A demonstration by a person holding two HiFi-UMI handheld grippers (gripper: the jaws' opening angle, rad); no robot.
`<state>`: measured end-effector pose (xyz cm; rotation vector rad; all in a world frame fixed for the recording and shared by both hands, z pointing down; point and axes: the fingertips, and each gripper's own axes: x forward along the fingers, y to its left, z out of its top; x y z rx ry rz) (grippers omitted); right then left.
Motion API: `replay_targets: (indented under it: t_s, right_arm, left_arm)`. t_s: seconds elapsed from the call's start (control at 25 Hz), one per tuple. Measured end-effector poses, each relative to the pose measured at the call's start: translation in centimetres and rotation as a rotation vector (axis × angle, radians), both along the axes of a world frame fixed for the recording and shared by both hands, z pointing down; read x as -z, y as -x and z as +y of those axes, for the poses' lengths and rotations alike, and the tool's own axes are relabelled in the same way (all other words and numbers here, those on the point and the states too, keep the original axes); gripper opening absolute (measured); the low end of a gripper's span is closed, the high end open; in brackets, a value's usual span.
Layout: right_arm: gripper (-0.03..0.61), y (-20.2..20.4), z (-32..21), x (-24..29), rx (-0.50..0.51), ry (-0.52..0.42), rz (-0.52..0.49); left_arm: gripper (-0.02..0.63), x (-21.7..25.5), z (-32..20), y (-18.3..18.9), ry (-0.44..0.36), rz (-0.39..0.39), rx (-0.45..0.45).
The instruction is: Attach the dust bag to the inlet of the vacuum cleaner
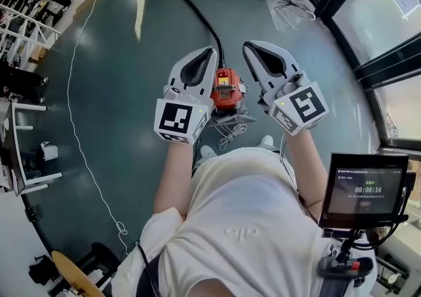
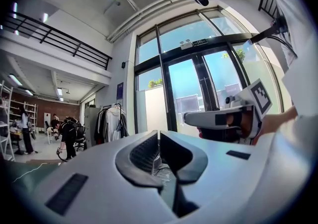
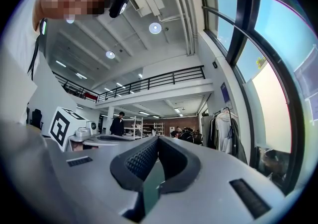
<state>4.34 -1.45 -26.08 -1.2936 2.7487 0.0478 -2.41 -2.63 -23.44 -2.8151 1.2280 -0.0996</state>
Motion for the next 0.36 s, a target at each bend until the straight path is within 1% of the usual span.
replay_targets:
  t_s: [0.36]
  right_arm:
    - [0.008,-0.62,-0.42,-0.52,-0.017,0.025,-0.016]
  left_arm:
    - [0.020,-0.20,-0.19,-0.14,0.011,-0.020,0.002]
